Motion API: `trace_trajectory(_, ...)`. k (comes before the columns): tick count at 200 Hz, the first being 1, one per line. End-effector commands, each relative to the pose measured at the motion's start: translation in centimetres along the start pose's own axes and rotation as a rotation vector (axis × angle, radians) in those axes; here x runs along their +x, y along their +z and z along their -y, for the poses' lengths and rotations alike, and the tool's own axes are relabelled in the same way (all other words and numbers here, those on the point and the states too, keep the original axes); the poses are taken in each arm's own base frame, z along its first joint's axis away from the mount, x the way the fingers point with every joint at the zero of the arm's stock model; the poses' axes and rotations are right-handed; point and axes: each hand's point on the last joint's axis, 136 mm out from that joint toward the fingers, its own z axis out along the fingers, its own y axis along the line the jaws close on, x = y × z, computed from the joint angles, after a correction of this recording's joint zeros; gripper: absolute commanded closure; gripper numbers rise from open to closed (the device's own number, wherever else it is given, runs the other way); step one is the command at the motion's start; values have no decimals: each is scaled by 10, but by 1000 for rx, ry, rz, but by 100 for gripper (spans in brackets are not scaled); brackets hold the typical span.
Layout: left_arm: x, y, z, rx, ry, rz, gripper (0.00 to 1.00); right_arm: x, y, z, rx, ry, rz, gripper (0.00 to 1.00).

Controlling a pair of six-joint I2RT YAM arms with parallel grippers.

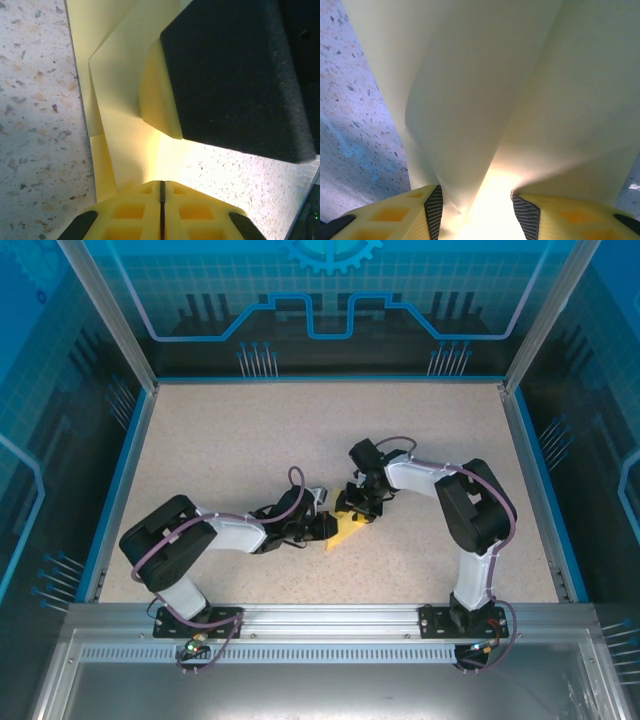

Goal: Fold a paper plane with a square sheet of paper (pick it up from the middle)
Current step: Fourth fold the wing at the center of the table.

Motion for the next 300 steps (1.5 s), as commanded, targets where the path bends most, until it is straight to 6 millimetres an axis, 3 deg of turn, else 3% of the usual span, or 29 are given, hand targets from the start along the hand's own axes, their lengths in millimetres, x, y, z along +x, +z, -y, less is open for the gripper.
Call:
trace_trajectory(1, -1, 5, -3, -25, -7, -7, 92, 23, 60, 100, 352, 66, -76, 51)
trace_trajectory(181, 8, 9, -27, -121, -45, -20, 94, 23, 65, 111, 480, 37, -63, 50)
trace_trajectory(250, 13, 9, -38, -170, -60, -38, 95, 23, 64, 107, 468, 37, -63, 50)
trace_trajectory(278, 18, 8, -44, -200, -71, -57, 95, 20, 58, 94, 422, 24, -49, 51)
trace_trajectory(300, 23, 8, -49, -222, -75, -75, 96, 7, 39, 59, 312, -46, -1, 50)
